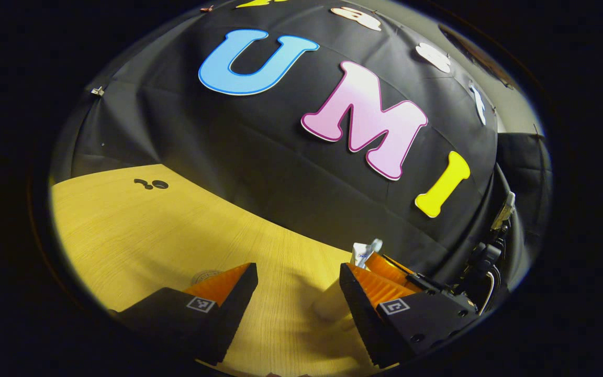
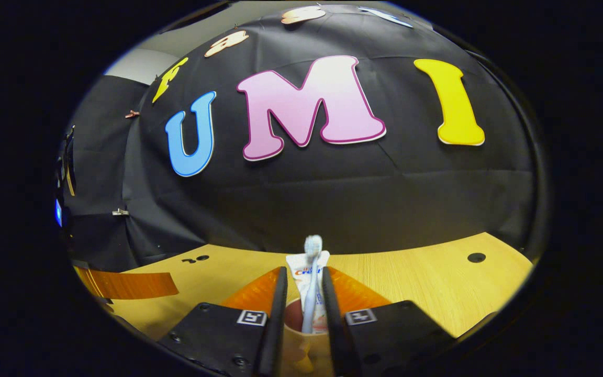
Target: Put the toothbrush and toothpaste on the desktop into the cup, then pick up the cup and place it on the coaster on the desktop.
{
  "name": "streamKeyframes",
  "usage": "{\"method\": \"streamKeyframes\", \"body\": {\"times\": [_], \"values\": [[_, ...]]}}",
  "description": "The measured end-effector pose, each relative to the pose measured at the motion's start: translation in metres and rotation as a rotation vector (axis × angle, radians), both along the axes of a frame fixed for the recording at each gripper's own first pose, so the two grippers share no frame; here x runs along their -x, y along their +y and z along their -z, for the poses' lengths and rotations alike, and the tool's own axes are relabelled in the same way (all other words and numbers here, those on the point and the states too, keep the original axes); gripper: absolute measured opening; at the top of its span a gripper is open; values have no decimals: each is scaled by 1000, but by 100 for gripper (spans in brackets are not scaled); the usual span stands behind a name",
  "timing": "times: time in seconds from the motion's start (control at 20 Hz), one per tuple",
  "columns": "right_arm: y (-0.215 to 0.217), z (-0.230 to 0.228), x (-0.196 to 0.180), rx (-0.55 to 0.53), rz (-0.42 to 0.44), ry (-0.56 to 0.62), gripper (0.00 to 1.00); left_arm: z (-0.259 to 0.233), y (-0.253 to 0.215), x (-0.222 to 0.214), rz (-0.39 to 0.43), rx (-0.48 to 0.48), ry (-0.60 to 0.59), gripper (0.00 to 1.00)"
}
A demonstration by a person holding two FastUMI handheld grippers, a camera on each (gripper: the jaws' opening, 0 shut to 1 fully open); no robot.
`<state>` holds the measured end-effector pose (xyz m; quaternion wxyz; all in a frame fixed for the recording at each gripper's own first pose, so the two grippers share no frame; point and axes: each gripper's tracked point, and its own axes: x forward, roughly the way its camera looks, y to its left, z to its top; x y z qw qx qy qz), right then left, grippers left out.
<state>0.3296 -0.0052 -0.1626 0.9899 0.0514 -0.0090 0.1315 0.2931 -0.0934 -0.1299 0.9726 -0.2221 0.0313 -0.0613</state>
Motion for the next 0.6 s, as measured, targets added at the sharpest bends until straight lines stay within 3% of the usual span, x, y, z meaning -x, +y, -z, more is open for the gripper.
{"method": "streamKeyframes", "body": {"times": [0.05, 0.1, 0.15, 0.2, 0.25, 0.4, 0.6], "values": [[-1, 1, 5, 4, -8, 6, 37, 0, -2, 1, 4, -4, 3, 97], [2, 2, 9, 8, -22, 11, 68, 0, -3, 1, 7, -7, 5, 97], [0, 1, 12, 17, -22, 15, 67, 0, -4, 2, 9, -8, 7, 97], [-3, -1, 15, 22, -18, 19, 81, 0, -4, 3, 10, -8, 10, 98], [-2, -2, 17, 18, -22, 27, 81, 1, -3, 5, 9, -5, 13, 97], [-5, 0, 21, 25, -8, 94, 97, 6, 7, 12, -14, 6, 30, 98], [-10, 1, 22, 45, 32, 194, 98, 19, 33, 31, -73, 15, 51, 98]]}}
